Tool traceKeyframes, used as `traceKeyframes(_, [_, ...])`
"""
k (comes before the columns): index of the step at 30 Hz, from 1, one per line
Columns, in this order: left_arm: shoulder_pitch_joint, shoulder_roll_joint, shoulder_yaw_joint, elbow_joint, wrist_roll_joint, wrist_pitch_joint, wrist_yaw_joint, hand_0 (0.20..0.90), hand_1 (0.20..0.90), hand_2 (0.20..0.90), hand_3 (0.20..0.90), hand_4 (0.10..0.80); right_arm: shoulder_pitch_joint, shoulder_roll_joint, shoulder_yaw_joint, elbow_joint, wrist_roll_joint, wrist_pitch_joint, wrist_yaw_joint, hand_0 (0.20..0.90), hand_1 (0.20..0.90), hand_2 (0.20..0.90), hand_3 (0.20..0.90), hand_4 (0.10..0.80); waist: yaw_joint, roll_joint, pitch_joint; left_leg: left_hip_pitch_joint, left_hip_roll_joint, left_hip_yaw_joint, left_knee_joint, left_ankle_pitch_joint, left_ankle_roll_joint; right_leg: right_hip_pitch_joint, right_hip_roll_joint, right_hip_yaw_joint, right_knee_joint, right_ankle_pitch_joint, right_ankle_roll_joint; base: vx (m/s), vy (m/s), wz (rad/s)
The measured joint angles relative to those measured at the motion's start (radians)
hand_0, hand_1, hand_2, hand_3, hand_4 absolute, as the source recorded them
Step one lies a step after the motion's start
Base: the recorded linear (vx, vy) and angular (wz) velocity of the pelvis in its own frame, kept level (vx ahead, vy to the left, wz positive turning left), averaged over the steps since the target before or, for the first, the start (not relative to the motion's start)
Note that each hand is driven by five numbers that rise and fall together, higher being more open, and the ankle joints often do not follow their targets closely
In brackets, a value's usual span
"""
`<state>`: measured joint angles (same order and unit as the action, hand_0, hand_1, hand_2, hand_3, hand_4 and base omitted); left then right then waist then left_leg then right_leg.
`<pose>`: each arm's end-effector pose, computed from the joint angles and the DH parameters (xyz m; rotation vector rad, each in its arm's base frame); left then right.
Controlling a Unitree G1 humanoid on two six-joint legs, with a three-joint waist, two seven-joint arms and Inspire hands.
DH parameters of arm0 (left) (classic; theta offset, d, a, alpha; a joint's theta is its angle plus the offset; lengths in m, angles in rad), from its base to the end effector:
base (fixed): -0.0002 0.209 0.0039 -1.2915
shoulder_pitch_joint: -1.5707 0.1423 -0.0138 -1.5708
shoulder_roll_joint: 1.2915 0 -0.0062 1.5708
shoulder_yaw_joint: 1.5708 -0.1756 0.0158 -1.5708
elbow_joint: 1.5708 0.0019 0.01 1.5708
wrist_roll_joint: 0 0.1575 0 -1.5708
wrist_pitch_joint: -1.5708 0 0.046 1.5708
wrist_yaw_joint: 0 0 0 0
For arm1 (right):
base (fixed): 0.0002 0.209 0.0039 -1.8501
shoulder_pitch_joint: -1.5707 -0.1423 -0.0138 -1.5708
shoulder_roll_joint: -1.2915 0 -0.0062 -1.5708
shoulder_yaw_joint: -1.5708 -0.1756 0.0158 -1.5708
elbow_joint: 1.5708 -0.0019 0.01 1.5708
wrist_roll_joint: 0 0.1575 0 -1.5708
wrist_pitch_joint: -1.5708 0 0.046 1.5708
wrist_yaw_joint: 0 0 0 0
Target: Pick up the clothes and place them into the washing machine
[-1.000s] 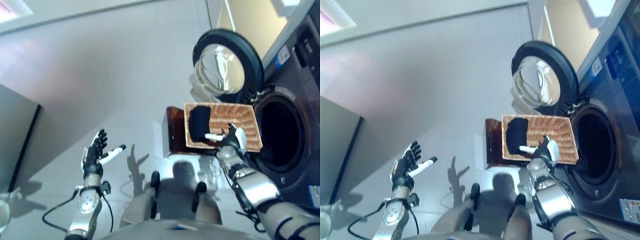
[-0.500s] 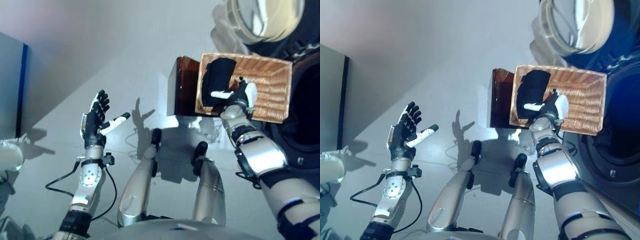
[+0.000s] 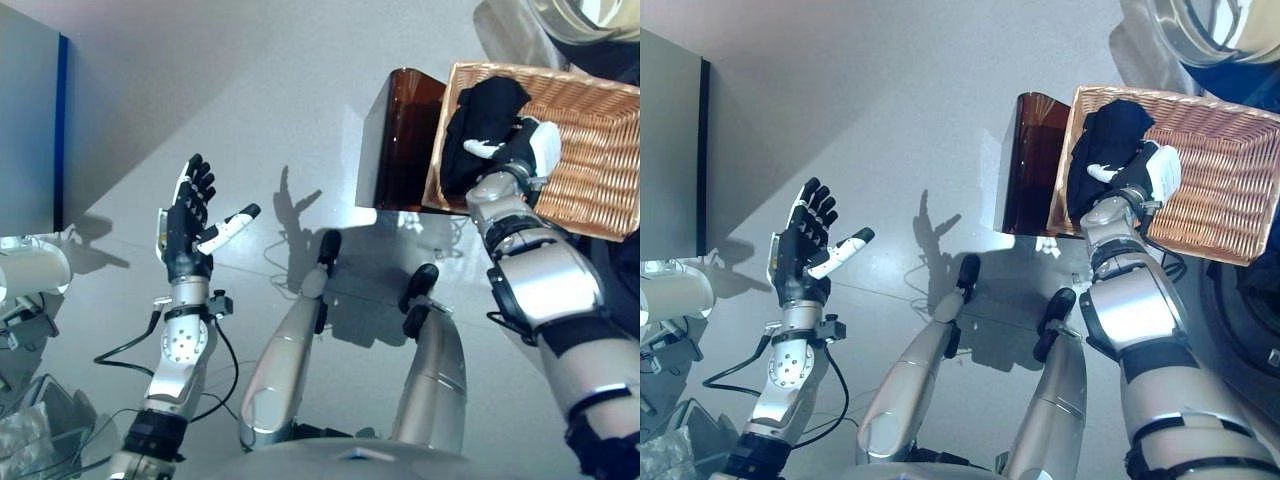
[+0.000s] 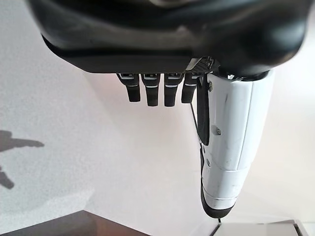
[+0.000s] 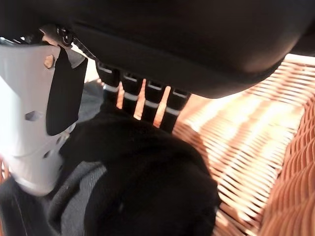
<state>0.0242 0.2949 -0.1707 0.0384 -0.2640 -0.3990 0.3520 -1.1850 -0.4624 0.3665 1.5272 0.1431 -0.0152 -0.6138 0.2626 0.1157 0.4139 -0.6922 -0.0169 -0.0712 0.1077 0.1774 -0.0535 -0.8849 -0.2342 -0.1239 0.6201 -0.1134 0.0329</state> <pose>0.2130 0.1702 0.0546 -0.0488 -0.2870 0.1982 0.3675 -0.2418 0.1416 -0.6229 0.1561 -0.7649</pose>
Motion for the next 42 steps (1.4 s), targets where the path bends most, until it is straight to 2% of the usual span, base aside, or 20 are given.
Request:
traceKeyframes(10, [-0.01, 0.0, 0.0, -0.011, 0.034, -0.001, 0.021, 0.9, 0.9, 0.9, 0.9, 0.8, -0.002, -0.003, 0.004, 0.022, -0.043, 0.024, 0.004, 0.2, 0.2, 0.2, 0.2, 0.3, 0.005, 0.001, -0.001, 0.006, -0.002, 0.008, -0.001, 0.002, 0.002, 0.0, -0.001, 0.007, 0.001, 0.0, 0.0, 0.0, 0.003, 0.0])
traceKeyframes(15, [-0.008, 0.008, 0.001, -0.01, 0.035, -0.001, 0.023, 0.9, 0.9, 0.9, 0.9, 0.8, 0.003, -0.019, -0.024, 0.025, -0.055, 0.039, 0.006, 0.2, 0.2, 0.2, 0.2, 0.3, 0.012, 0.002, -0.001, 0.033, -0.007, 0.036, -0.006, -0.001, 0.008, 0.004, 0.0, 0.042, 0.002, 0.003, 0.005, -0.006, 0.029, -0.14])
traceKeyframes(19, [-0.008, 0.018, 0.001, -0.008, 0.034, -0.001, 0.022, 0.9, 0.9, 0.9, 0.9, 0.8, 0.01, -0.06, -0.089, 0.015, -0.006, 0.029, 0.005, 0.2, 0.2, 0.2, 0.2, 0.3, -0.001, 0.008, -0.005, 0.049, -0.012, 0.069, -0.006, -0.006, 0.021, 0.009, 0.008, 0.084, -0.017, 0.019, 0.015, 0.027, 0.023, -0.21])
traceKeyframes(22, [-0.007, 0.023, 0.001, 0.002, 0.033, -0.001, 0.021, 0.9, 0.9, 0.9, 0.9, 0.8, 0.067, -0.091, -0.187, -0.067, 0.107, -0.021, 0.001, 0.2, 0.2, 0.2, 0.2, 0.3, -0.017, 0.012, -0.003, 0.076, -0.011, 0.097, -0.007, -0.014, 0.033, 0.035, 0.018, 0.11, -0.053, 0.044, 0.034, 0.029, 0.039, -0.31])
traceKeyframes(23, [0.0, 0.029, 0.002, 0.003, 0.034, -0.003, 0.021, 0.9, 0.9, 0.9, 0.9, 0.8, 0.116, -0.087, -0.245, -0.145, 0.174, -0.055, -0.003, 0.2, 0.2, 0.2, 0.2, 0.3, -0.028, 0.013, -0.003, 0.089, -0.011, 0.107, -0.009, -0.018, 0.039, 0.049, 0.023, 0.122, -0.067, 0.052, 0.039, 0.023, 0.034, -0.34])
traceKeyframes(25, [0.006, 0.036, 0.002, 0.012, 0.033, -0.003, 0.02, 0.9, 0.9, 0.9, 0.9, 0.8, 0.171, -0.073, -0.284, -0.217, 0.279, -0.132, -0.006, 0.2, 0.2, 0.2, 0.2, 0.3, -0.057, 0.017, -0.005, 0.109, -0.014, 0.126, -0.014, -0.026, 0.047, 0.062, 0.028, 0.144, -0.093, 0.065, 0.046, 0.039, 0.044, -0.39])
traceKeyframes(26, [0.014, 0.037, 0.003, 0.012, 0.033, -0.005, 0.02, 0.9, 0.9, 0.9, 0.9, 0.8, 0.21, -0.052, -0.345, -0.275, 0.351, -0.182, -0.005, 0.2, 0.2, 0.2, 0.2, 0.3, -0.069, 0.024, -0.009, 0.116, -0.014, 0.133, -0.02, -0.028, 0.05, 0.07, 0.031, 0.155, -0.109, 0.073, 0.049, 0.043, 0.044, -0.41])
traceKeyframes(28, [0.019, 0.035, 0.002, 0.012, 0.032, -0.007, 0.017, 0.9, 0.9, 0.9, 0.9, 0.8, 0.245, -0.006, -0.384, -0.304, 0.487, -0.243, -0.015, 0.2, 0.2, 0.2, 0.2, 0.3, -0.091, 0.027, -0.01, 0.129, -0.016, 0.137, -0.027, -0.032, 0.052, 0.077, 0.039, 0.172, -0.13, 0.091, 0.06, 0.039, 0.042, -0.36])
traceKeyframes(29, [0.02, 0.035, 0.0, 0.014, 0.028, -0.007, 0.015, 0.9, 0.9, 0.9, 0.9, 0.8, 0.295, 0.027, -0.457, -0.38, 0.585, -0.297, -0.001, 0.2, 0.2, 0.2, 0.2, 0.3, -0.098, 0.027, -0.01, 0.138, -0.015, 0.15, -0.037, -0.032, 0.053, 0.077, 0.042, 0.183, -0.137, 0.096, 0.061, 0.035, 0.031, -0.29])
traceKeyframes(31, [0.023, 0.032, -0.002, 0.02, 0.011, -0.007, -0.001, 0.9, 0.9, 0.9, 0.9, 0.8, 0.339, 0.101, -0.496, -0.415, 0.716, -0.383, 0.016, 0.2, 0.2, 0.2, 0.2, 0.3, -0.115, 0.034, -0.01, 0.148, -0.015, 0.16, -0.041, -0.032, 0.053, 0.077, 0.047, 0.199, -0.138, 0.101, 0.063, 0.028, 0.022, -0.27])
traceKeyframes(32, [0.021, 0.032, -0.006, 0.021, 0.011, -0.007, -0.005, 0.9, 0.9, 0.9, 0.9, 0.8, 0.348, 0.112, -0.513, -0.416, 0.742, -0.396, 0.027, 0.2, 0.2, 0.2, 0.2, 0.3, -0.116, 0.039, -0.011, 0.149, -0.015, 0.16, -0.042, -0.032, 0.053, 0.077, 0.048, 0.2, -0.137, 0.101, 0.063, 0.02, 0.018, -0.16])
traceKeyframes(35, [0.021, 0.026, -0.013, 0.021, 0.008, -0.022, -0.029, 0.9, 0.9, 0.9, 0.9, 0.8, 0.378, 0.161, -0.541, -0.436, 0.869, -0.457, 0.045, 0.2, 0.2, 0.2, 0.2, 0.3, -0.115, 0.074, -0.01, 0.152, -0.013, 0.161, -0.043, -0.032, 0.052, 0.077, 0.051, 0.202, -0.135, 0.102, 0.061, 0.006, 0.007, -0.01])
traceKeyframes(39, [0.042, 0.025, -0.036, 0.023, -0.022, -0.027, -0.041, 0.9, 0.9, 0.9, 0.9, 0.8, 0.385, 0.175, -0.56, -0.495, 0.941, -0.535, 0.097, 0.2, 0.2, 0.2, 0.2, 0.3, -0.104, 0.146, -0.019, 0.163, -0.016, 0.17, -0.053, -0.032, 0.053, 0.078, 0.049, 0.21, -0.135, 0.098, 0.059, 0.016, 0.026, -0.02])
traceKeyframes(42, [0.066, 0.024, -0.047, 0.023, -0.026, -0.027, -0.048, 0.9, 0.9, 0.9, 0.9, 0.8, 0.376, 0.181, -0.56, -0.513, 0.982, -0.557, 0.113, 0.2, 0.2, 0.2, 0.2, 0.3, -0.102, 0.172, -0.033, 0.165, -0.016, 0.171, -0.059, -0.033, 0.053, 0.075, 0.05, 0.214, -0.132, 0.097, 0.06, 0.0, 0.0, 0.0])
